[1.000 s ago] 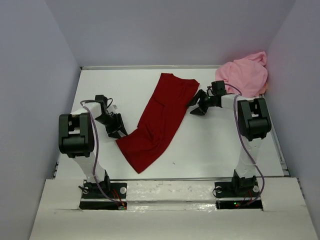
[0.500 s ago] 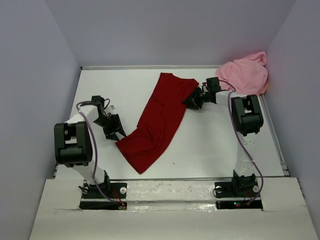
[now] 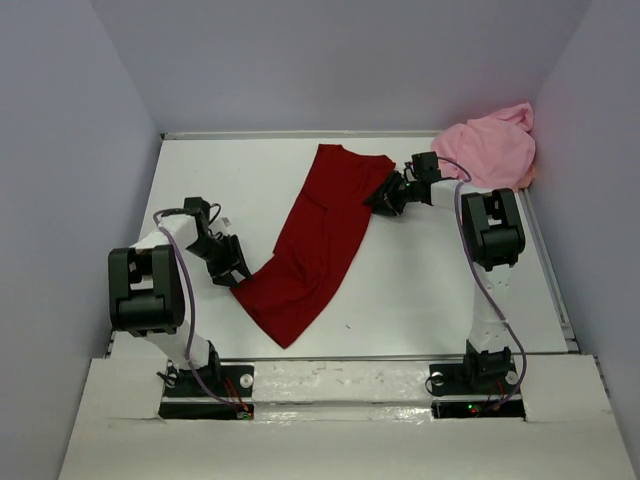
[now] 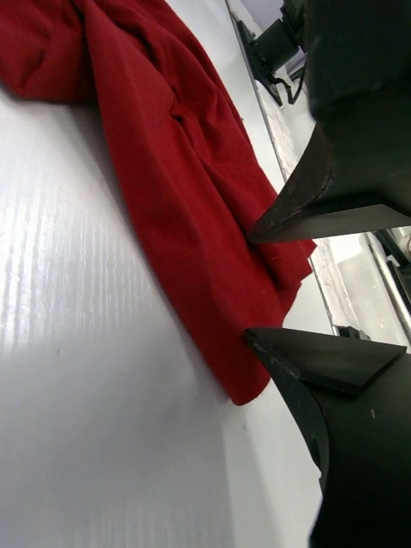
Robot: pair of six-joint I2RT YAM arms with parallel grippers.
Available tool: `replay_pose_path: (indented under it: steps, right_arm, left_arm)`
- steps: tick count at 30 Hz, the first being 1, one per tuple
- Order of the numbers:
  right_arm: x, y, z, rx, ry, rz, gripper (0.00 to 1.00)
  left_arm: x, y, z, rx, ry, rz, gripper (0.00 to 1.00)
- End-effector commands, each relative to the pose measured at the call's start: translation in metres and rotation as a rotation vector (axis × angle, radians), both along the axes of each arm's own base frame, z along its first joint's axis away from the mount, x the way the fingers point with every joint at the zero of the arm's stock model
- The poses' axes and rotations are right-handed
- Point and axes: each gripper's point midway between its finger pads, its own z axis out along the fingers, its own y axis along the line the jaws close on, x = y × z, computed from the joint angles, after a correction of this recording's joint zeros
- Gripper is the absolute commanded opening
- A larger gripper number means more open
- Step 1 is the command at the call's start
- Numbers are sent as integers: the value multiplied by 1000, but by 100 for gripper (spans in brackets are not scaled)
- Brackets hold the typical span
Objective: Fold and stack the t-shirts
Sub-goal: Rotate the tshirt 90 degrees
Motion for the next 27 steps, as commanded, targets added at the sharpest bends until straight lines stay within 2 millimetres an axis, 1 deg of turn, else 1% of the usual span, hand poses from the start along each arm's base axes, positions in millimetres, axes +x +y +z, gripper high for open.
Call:
replay_pose_path:
  steps: [1, 5, 11, 13, 15, 18, 20, 23, 24, 25, 26, 27]
  right_arm:
    - [7, 0, -7, -45, -16, -9, 44]
    - [9, 0, -5, -43, -23, -9, 44]
    - [9, 0, -5, -47, -24, -7, 45]
    - [9, 0, -5, -46, -23, -6, 45]
    - [9, 0, -5, -47, -24, -7, 45]
    - [9, 0, -4, -47, -26, -6, 45]
    - [10, 0, -3, -48, -29, -7, 45]
    - [9, 0, -5, -50, -28, -7, 45]
    - [9, 0, -4, -51, -30, -7, 45]
    - [9, -1, -4, -52, -29, -7, 44]
    - [10, -1, -4, -53, -32, -9, 43]
    - [11, -1, -4, -54, -32, -9, 36]
  left_arm:
    - [-17, -1, -5, 12, 80, 7, 52]
    - [-11, 14, -10, 106, 73, 39, 52]
    - [-14, 16, -18, 117, 107, 44, 53]
    - [-19, 15, -23, 114, 131, 43, 53]
    - [-19, 20, -29, 145, 149, 49, 52]
    - [-19, 33, -38, 230, 168, 79, 52]
    - [-22, 36, -47, 252, 196, 79, 51]
    - [-22, 38, -55, 267, 218, 79, 49]
    - [-22, 39, -56, 269, 219, 77, 47]
    - [-21, 39, -57, 272, 219, 77, 41]
    - [-22, 39, -58, 269, 229, 74, 38]
    - [-24, 38, -60, 262, 234, 74, 25]
